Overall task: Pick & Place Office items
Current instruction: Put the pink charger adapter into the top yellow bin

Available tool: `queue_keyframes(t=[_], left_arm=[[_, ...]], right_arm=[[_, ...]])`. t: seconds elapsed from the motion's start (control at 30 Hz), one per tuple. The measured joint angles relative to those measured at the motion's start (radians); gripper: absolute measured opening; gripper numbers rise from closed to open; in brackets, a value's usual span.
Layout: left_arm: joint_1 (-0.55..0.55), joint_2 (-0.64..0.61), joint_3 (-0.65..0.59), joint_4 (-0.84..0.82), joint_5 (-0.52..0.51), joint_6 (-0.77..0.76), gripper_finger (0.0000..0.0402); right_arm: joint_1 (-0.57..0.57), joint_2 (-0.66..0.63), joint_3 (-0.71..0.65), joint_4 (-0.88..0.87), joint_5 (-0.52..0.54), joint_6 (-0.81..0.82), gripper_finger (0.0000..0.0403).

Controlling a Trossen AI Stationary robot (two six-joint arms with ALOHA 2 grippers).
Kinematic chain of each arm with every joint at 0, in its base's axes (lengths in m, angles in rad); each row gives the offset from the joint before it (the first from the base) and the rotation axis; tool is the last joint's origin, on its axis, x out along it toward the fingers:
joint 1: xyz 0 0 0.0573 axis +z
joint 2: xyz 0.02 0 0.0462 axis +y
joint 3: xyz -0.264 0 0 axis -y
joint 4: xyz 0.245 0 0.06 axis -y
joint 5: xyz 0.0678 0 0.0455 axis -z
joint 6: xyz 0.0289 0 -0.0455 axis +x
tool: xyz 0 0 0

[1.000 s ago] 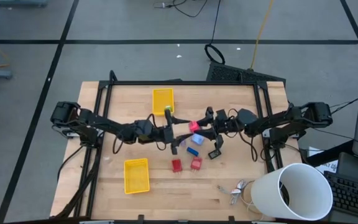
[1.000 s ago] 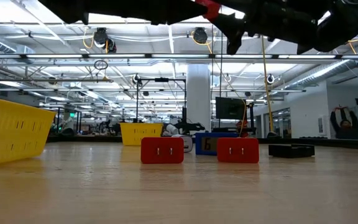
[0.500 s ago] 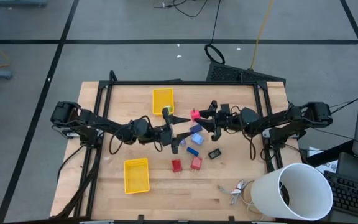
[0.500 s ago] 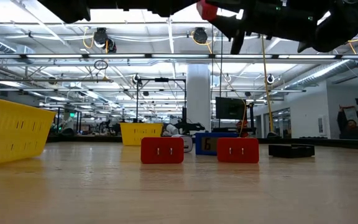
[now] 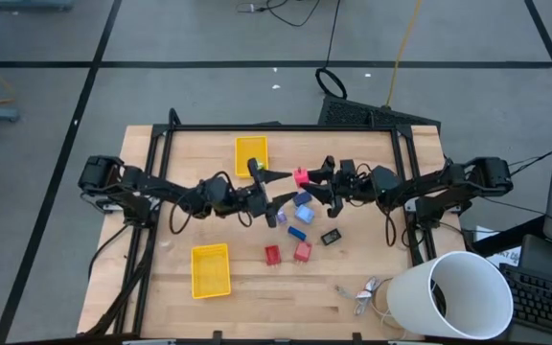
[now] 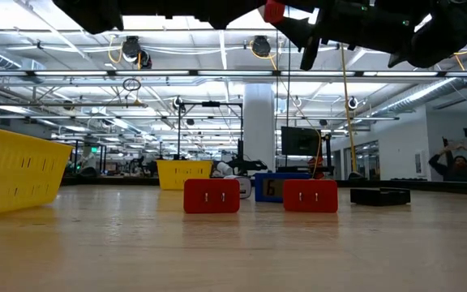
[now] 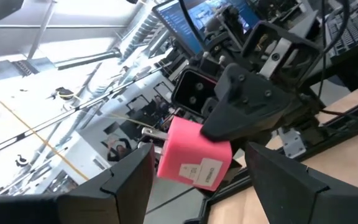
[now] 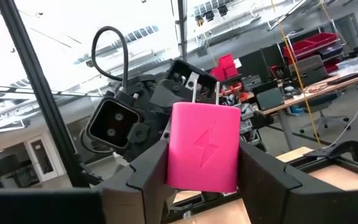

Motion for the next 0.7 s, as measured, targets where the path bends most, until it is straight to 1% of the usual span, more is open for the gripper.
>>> queue_keyframes(t=[0.2, 0.33, 0.47, 0.6, 0.7], left_arm=[[0.018, 0.012, 0.000, 0.008, 0.034, -0.022, 0.0250], [0.018, 0.022, 0.000, 0.014, 0.028, 0.018, 0.0250], [0.023, 0.021, 0.000, 0.019, 0.028, 0.004, 0.0250], [0.034, 0.022, 0.018, 0.007, 0.044, 0.006, 0.0250], [0.045, 0.048, 0.042, -0.004, 0.048, -0.003, 0.0250]], right_arm=[[0.000, 0.000, 0.000, 0.000, 0.000, 0.000, 0.0159], [0.000, 0.000, 0.000, -0.001, 0.000, 0.000, 0.0157], [0.000, 0.000, 0.000, -0.001, 0.000, -0.001, 0.0157], [0.000, 0.000, 0.000, 0.000, 0.000, 0.000, 0.0159], [0.000, 0.000, 0.000, -0.002, 0.000, 0.000, 0.0160]])
